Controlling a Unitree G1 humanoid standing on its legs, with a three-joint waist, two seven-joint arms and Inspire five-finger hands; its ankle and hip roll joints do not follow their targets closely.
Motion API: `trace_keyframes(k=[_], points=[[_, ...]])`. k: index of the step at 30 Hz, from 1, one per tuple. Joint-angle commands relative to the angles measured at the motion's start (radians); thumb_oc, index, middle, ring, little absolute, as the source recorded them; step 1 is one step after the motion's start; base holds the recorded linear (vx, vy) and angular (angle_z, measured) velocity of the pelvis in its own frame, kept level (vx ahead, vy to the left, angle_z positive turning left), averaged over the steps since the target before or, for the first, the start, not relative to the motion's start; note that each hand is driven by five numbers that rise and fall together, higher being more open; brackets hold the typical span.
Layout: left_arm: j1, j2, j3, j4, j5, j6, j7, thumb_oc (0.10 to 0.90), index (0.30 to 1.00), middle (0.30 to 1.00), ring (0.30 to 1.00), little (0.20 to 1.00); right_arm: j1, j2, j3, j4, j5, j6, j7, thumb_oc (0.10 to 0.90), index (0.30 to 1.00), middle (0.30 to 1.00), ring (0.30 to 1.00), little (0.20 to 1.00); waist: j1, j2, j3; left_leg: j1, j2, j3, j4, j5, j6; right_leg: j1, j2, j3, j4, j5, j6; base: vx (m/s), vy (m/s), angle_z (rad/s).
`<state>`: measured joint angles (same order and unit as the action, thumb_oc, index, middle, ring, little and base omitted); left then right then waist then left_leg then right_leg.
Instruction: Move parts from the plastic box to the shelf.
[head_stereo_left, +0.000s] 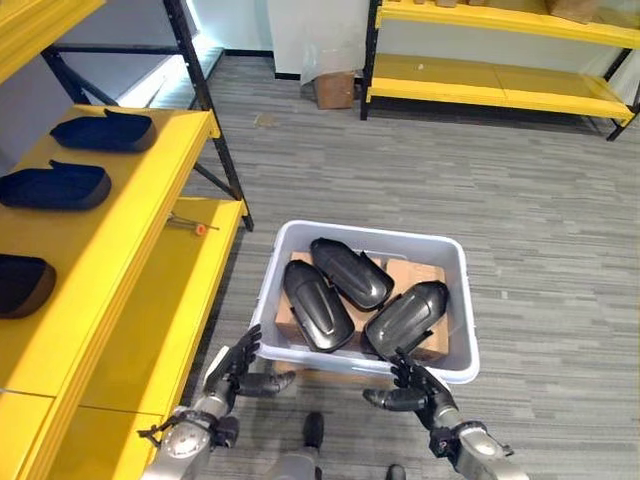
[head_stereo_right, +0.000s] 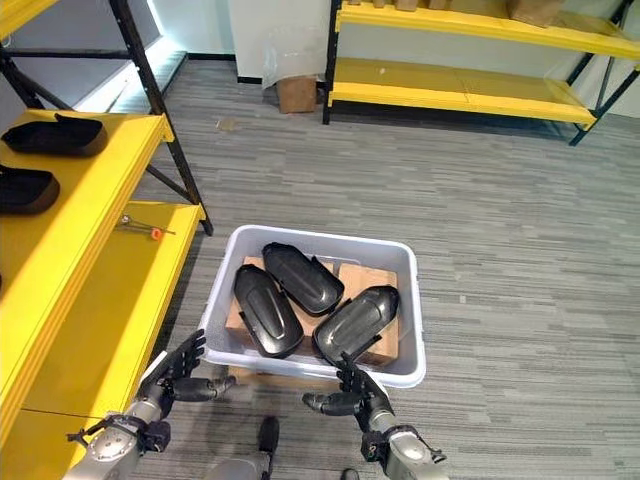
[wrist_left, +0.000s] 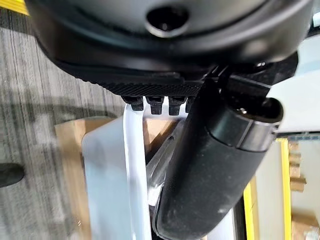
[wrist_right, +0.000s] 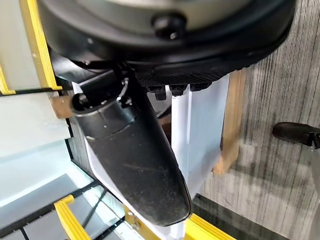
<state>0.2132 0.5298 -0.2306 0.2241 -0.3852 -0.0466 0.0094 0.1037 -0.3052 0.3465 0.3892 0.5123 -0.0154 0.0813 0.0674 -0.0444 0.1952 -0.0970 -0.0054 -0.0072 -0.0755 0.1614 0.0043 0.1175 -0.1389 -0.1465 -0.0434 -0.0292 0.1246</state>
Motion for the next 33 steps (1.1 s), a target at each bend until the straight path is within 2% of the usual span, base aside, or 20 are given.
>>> trace_keyframes(k=[1, 12, 22, 27, 33], points=[[-0.024, -0.002, 0.014, -0.083, 0.006, -0.096, -0.008, 0.900, 1.000, 1.000, 1.000, 1.000, -0.043, -0.043, -0.001, -0.135, -0.023, -0.082, 0.012, 0.900, 1.000, 1.000, 1.000, 1.000, -0.001, 0.016, -0.072, -0.010, 0.053, -0.019, 0.084, -0.105, -0.008, -0.114, 0.026, -0.004, 0.090, 0.007, 0.000, 0.03, 0.085, -0.09], [-0.003, 0.013, 0.058, -0.109, 0.004, -0.110, -0.006, 0.900, 1.000, 1.000, 1.000, 1.000, -0.064, -0.070, -0.013, -0.285, -0.006, -0.105, 0.028, 0.900, 1.000, 1.000, 1.000, 1.000, 0.005, 0.003, -0.065, 0.008, 0.038, -0.008, 0.088, -0.130, 0.013, -0.129, 0.010, -0.003, 0.113, 0.012, 0.019, 0.02, 0.044, -0.08], [0.029, 0.040, 0.087, -0.160, -0.001, -0.101, -0.015, 0.900, 1.000, 1.000, 1.000, 1.000, -0.083, -0.111, -0.072, -0.463, 0.140, -0.127, 0.041, 0.900, 1.000, 1.000, 1.000, 1.000, 0.018, -0.022, -0.048, -0.006, 0.030, -0.013, 0.095, -0.137, 0.018, -0.141, 0.000, -0.019, 0.113, 0.019, 0.026, 0.00, 0.007, 0.00], [0.015, 0.054, 0.067, -0.158, -0.014, -0.096, -0.012, 0.900, 1.000, 1.000, 1.000, 1.000, -0.215, -0.109, -0.087, -0.425, 0.120, -0.155, -0.027, 0.900, 1.000, 1.000, 1.000, 1.000, 0.045, -0.035, -0.023, -0.033, 0.020, -0.023, 0.104, -0.134, 0.024, -0.155, -0.011, -0.033, 0.114, 0.032, 0.029, -0.02, 0.005, 0.03], [-0.027, 0.061, 0.037, -0.154, -0.040, -0.101, 0.014, 0.900, 1.000, 1.000, 1.000, 1.000, -0.367, -0.074, -0.075, -0.298, 0.040, -0.173, -0.133, 0.900, 1.000, 1.000, 1.000, 1.000, 0.076, -0.025, 0.030, -0.094, 0.007, -0.043, 0.135, -0.126, 0.025, -0.194, -0.026, -0.053, 0.136, 0.034, 0.026, -0.08, 0.012, 0.12]])
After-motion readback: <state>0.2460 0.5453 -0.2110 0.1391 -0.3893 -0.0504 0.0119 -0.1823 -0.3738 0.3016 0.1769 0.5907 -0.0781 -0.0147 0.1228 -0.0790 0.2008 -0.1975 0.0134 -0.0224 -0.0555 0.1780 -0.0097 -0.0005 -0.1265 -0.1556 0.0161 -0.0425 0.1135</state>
